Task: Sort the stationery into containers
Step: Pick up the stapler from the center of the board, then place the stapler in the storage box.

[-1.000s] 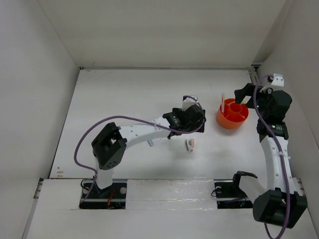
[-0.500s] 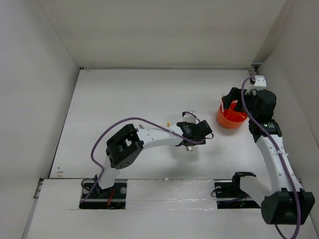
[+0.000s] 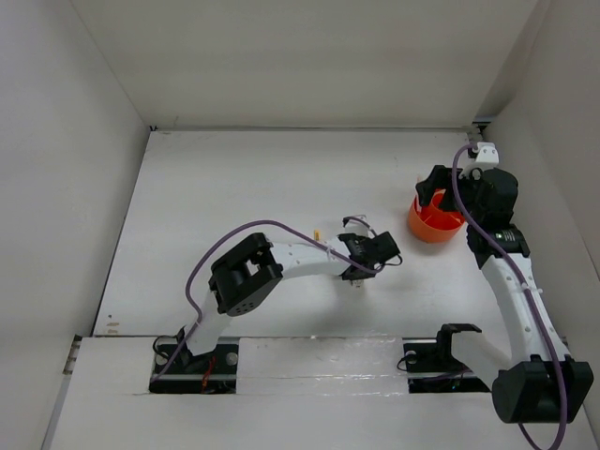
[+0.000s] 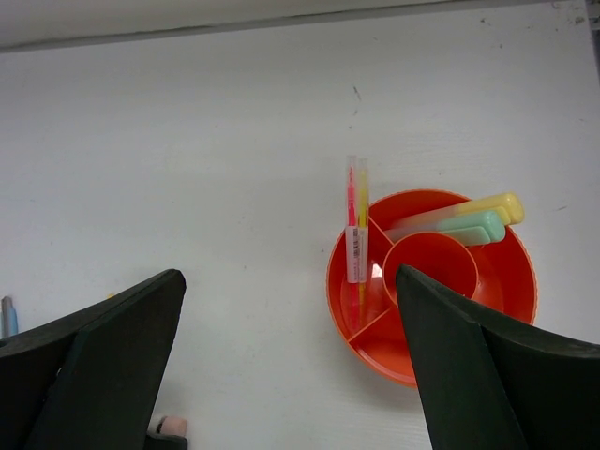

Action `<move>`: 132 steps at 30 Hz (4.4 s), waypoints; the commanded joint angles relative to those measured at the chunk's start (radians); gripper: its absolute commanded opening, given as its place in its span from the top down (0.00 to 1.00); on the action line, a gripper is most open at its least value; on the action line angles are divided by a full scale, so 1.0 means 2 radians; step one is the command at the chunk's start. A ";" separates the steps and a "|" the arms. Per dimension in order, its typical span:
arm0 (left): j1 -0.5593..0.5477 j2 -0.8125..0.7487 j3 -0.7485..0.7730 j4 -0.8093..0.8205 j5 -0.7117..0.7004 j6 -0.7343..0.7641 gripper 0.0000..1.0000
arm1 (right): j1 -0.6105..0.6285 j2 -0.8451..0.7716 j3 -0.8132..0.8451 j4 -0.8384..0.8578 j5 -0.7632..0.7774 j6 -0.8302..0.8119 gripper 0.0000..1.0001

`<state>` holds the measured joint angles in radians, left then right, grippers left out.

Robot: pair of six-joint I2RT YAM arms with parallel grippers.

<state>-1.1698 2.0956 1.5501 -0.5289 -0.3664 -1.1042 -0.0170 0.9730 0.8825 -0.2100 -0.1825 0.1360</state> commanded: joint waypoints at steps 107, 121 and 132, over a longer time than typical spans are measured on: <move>0.001 -0.368 -0.412 0.632 0.094 0.657 1.00 | 0.209 0.030 -0.014 -0.055 -0.252 -0.010 0.46; 0.001 -0.377 -0.412 0.636 0.090 0.662 1.00 | 0.205 0.040 -0.039 0.001 -0.324 0.010 1.00; 0.001 -0.373 -0.406 0.627 0.066 0.629 0.30 | 0.205 0.029 -0.039 0.020 -0.286 0.025 1.00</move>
<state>-1.1694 1.3815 0.7193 0.6704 -0.2142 0.1780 0.3874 1.0531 0.8024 -0.2367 -0.7387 0.1726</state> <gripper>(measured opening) 0.687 0.363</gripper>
